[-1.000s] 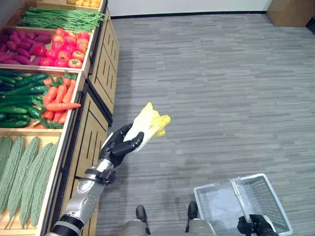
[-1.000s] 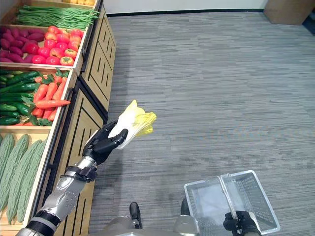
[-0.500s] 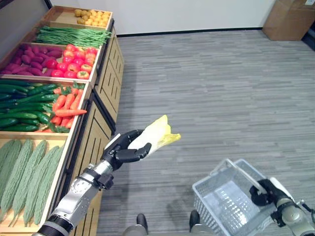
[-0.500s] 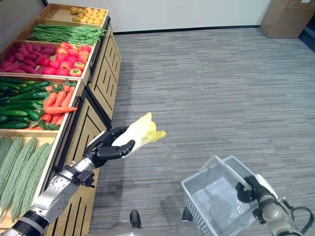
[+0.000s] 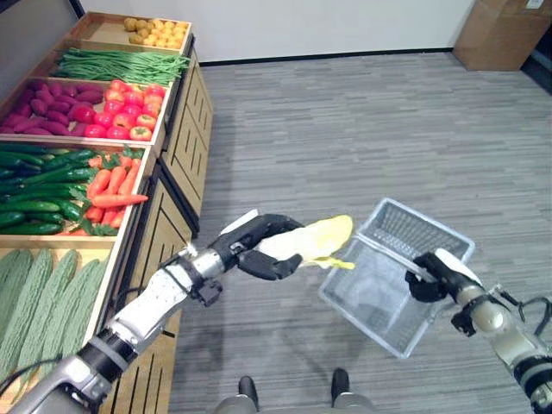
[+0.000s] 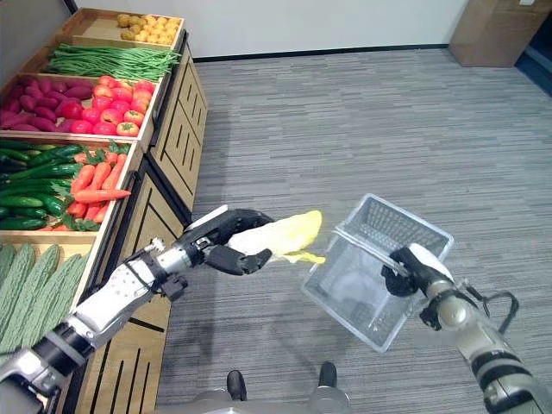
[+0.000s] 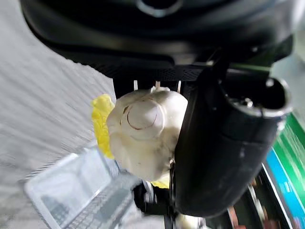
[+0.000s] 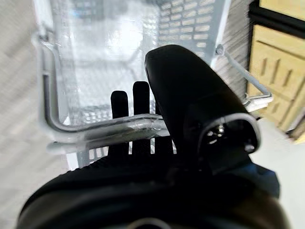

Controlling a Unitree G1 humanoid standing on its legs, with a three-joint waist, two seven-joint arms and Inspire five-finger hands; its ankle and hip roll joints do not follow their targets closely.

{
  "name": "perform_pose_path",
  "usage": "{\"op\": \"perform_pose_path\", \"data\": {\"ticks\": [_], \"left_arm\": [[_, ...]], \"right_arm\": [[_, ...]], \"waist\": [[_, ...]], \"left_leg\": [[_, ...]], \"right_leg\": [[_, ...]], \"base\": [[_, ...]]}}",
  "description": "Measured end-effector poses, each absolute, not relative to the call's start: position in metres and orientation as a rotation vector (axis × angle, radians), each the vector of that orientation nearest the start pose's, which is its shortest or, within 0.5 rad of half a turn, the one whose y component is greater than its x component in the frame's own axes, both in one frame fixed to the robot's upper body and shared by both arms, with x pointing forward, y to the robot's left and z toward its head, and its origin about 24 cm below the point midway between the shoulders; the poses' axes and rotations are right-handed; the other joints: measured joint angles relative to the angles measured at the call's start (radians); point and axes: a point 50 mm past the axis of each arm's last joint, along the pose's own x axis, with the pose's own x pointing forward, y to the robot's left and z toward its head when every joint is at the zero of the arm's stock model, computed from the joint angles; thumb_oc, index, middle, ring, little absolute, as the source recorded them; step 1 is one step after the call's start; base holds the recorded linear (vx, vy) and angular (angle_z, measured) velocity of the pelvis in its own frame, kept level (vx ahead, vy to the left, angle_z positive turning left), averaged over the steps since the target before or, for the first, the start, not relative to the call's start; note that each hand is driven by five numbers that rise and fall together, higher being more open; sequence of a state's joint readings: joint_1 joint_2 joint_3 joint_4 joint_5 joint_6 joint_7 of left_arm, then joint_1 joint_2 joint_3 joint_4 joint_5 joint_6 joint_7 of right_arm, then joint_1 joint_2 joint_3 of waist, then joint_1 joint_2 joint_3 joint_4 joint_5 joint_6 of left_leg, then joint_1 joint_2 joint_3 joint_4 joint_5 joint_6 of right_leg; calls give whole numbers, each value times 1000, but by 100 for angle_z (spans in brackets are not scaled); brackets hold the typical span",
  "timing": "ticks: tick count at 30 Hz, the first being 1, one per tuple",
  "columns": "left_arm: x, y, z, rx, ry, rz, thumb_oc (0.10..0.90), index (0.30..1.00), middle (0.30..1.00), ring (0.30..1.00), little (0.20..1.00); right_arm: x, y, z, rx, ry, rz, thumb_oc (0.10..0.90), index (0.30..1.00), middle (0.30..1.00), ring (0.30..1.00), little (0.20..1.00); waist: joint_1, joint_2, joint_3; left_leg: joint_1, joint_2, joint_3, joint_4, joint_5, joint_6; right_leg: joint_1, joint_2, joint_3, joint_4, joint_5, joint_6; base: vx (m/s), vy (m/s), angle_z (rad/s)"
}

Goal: Get the vegetables into the basket

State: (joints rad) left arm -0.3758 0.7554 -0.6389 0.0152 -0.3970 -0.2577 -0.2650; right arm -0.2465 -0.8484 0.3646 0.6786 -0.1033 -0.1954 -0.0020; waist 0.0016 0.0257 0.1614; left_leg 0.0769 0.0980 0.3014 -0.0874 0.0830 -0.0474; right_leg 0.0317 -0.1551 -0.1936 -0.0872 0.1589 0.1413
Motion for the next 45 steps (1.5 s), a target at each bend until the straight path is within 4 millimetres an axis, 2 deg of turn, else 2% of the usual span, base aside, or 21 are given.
{"op": "perform_pose_path", "data": {"ticks": [2, 7, 8, 16, 20, 22, 27, 30, 33, 45], "left_arm": [[271, 120, 107, 490, -265, -910, 400, 300, 300, 300, 300], [272, 112, 113, 582, -341, -925, 400, 300, 300, 300, 300], [272, 102, 119, 634, -391, -950, 400, 300, 300, 300, 300], [256, 69, 144, 839, -663, -1116, 400, 300, 300, 300, 300], [253, 64, 143, 875, -706, -1135, 400, 300, 300, 300, 300], [253, 64, 140, 904, -707, -1135, 400, 300, 300, 300, 300], [265, 68, 116, 1009, -632, -1121, 400, 300, 300, 300, 300], [275, 75, 99, 1099, -579, -1084, 400, 300, 300, 300, 300], [283, 82, 86, 1177, -544, -1044, 400, 300, 300, 300, 300], [301, 112, 49, 1449, -455, -905, 400, 300, 300, 300, 300]], "right_arm": [[276, -320, 34, -1062, 331, 141, 400, 300, 300, 300, 300], [293, -310, 44, -1100, 291, 170, 400, 300, 300, 300, 300], [299, -304, 46, -1126, 281, 197, 400, 300, 300, 300, 300], [312, -275, 46, -1109, 219, 264, 400, 300, 300, 300, 300], [315, -257, 45, -1047, 175, 291, 400, 300, 300, 300, 300], [316, -252, 45, -1018, 161, 298, 400, 300, 300, 300, 300], [319, -227, 49, -910, 96, 333, 400, 300, 300, 300, 300], [320, -206, 59, -833, 20, 372, 400, 300, 300, 300, 300], [320, -194, 70, -778, -39, 396, 400, 300, 300, 300, 300], [315, -171, 86, -721, -115, 513, 400, 300, 300, 300, 300]], "waist": [[1, 0, 0], [2, 0, 0], [7, 1, 0], [8, 1, 0], [-1, 2, 0], [-1, 3, 1], [-2, 3, 1], [-12, 3, 1], [-15, 3, 1], [-17, 2, 1]], "left_leg": [[0, 0, 0, 0, 0, 0], [0, 0, 0, 0, 0, 0], [-1, -1, 0, 0, 0, 0], [-11, -2, 2, 0, 0, 0], [-12, -1, 3, 0, 0, 0], [-13, -1, 3, 0, 0, 0], [-13, -2, 2, 0, 0, 0], [-12, -2, 3, 0, 0, 0], [-11, -1, 3, 0, 0, 0], [-7, 2, 6, 0, 0, 0]], "right_leg": [[0, 0, 0, 0, 0, 0], [-2, 0, 1, 0, 0, 0], [-2, -1, 0, 0, 0, 0], [-14, -1, 3, 0, 0, 0], [-17, -1, 4, 0, 0, 0], [-18, -1, 4, 0, 0, 0], [-17, -1, 3, 0, 0, 0], [-17, -1, 4, 0, 0, -1], [-16, 0, 4, 0, 1, -1], [-14, 3, 8, 0, 1, -2]], "base": [[0, 0, 0], [0, 0, 0], [0, 0, 0], [1, 1, 0], [3, 4, -1], [0, 0, 0], [0, 0, 0], [10, 4, 0], [0, 0, 0], [0, 0, 0]]}}
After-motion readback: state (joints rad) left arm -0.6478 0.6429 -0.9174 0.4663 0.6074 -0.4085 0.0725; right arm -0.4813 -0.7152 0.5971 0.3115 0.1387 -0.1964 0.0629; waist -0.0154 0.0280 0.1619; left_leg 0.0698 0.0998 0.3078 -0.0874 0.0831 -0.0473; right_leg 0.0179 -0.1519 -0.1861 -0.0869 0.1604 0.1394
